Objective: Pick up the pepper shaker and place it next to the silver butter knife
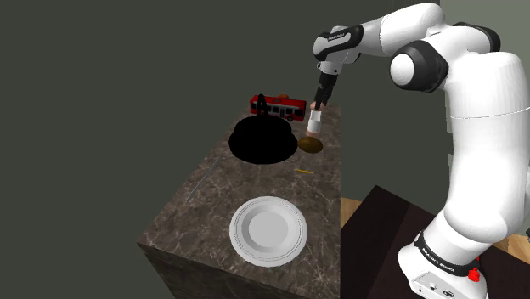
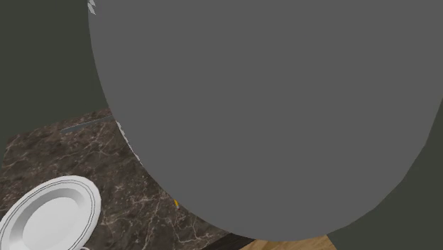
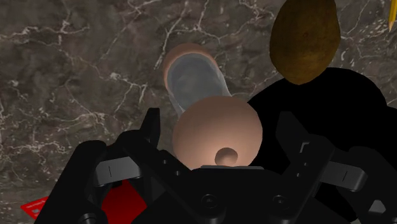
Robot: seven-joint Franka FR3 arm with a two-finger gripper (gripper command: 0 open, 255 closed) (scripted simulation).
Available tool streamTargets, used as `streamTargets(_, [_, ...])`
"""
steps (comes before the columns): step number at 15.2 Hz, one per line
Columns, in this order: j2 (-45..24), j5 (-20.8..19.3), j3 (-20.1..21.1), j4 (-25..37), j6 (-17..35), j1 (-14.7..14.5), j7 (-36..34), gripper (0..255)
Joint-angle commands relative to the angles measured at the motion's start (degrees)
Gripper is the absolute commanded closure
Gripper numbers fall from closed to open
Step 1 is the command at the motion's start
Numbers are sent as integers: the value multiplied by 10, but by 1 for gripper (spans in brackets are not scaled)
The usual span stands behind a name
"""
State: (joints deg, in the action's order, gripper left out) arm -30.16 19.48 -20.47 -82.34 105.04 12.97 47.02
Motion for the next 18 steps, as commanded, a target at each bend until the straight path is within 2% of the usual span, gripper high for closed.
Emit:
streamTargets(1, [0,0,0,0,0,0,0,255])
streamTargets(10, [0,0,0,0,0,0,0,255])
streamTargets(18, [11,-7,-3,45,-54,3,-12,255])
